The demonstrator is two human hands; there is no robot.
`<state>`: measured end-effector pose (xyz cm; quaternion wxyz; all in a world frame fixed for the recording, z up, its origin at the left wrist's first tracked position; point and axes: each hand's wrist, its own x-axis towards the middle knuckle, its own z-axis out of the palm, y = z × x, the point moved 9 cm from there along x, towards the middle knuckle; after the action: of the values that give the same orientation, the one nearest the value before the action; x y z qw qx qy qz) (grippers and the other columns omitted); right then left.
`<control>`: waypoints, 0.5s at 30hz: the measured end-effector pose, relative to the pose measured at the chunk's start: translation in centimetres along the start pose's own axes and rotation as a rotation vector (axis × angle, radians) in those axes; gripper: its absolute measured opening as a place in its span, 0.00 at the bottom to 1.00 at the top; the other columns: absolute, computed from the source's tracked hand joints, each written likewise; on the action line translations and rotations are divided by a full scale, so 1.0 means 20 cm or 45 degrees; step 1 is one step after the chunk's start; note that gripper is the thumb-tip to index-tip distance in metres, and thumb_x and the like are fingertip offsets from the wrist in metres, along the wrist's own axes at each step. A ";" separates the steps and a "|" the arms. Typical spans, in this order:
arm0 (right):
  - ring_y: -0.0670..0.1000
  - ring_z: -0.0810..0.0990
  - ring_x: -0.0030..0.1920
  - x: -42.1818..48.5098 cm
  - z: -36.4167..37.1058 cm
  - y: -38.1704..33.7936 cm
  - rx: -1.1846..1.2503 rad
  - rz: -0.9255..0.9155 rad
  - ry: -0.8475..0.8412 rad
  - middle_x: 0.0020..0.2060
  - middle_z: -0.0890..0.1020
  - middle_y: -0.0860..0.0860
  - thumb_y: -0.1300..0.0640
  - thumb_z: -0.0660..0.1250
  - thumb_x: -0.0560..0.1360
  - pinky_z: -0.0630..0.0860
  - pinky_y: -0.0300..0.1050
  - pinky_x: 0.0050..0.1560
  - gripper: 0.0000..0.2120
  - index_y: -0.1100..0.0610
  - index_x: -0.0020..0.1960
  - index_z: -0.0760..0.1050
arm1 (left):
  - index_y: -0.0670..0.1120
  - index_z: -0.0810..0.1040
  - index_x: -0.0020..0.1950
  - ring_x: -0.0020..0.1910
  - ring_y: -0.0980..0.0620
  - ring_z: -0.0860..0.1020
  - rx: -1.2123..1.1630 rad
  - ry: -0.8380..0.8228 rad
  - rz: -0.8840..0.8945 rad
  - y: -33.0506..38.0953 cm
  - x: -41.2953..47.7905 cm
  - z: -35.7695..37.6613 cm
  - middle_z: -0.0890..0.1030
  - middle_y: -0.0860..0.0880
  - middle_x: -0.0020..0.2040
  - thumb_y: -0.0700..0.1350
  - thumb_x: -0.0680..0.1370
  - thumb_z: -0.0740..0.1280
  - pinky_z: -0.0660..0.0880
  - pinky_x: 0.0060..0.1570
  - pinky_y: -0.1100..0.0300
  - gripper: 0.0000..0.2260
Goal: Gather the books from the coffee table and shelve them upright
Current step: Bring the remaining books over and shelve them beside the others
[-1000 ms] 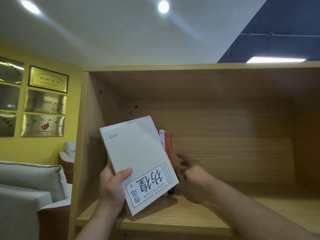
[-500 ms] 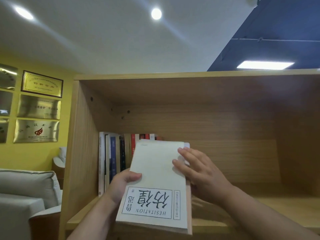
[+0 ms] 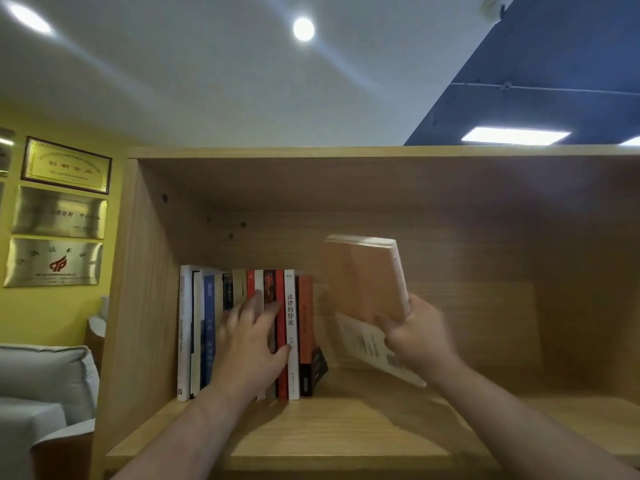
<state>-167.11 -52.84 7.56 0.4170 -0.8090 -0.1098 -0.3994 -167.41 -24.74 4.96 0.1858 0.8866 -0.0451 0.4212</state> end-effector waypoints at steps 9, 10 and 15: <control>0.53 0.82 0.37 -0.05 0.51 0.07 0.060 0.469 -0.195 0.33 0.80 0.51 0.55 0.68 0.74 0.82 0.50 0.40 0.06 0.59 0.45 0.78 | 0.63 0.38 0.78 0.78 0.52 0.31 0.012 -0.136 -0.010 -0.08 0.00 0.12 0.33 0.57 0.80 0.60 0.74 0.71 0.40 0.79 0.44 0.47; 0.51 0.82 0.37 -0.05 0.56 0.04 0.091 0.450 -0.258 0.35 0.80 0.50 0.53 0.68 0.76 0.83 0.50 0.42 0.06 0.57 0.47 0.77 | 0.64 0.37 0.78 0.78 0.52 0.31 0.013 -0.147 -0.014 -0.08 -0.01 0.12 0.32 0.57 0.79 0.60 0.74 0.71 0.41 0.79 0.44 0.47; 0.37 0.81 0.45 -0.20 0.72 -0.15 0.459 0.272 -0.978 0.53 0.82 0.43 0.49 0.69 0.79 0.78 0.31 0.38 0.13 0.42 0.61 0.70 | 0.62 0.40 0.80 0.78 0.53 0.31 -0.023 -0.133 -0.012 -0.07 -0.02 0.11 0.33 0.58 0.80 0.58 0.76 0.69 0.39 0.79 0.46 0.43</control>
<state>-163.35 -39.33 1.60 0.5194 -0.8199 -0.2407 0.0015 -165.74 -24.29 3.06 0.1933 0.9059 -0.0544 0.3729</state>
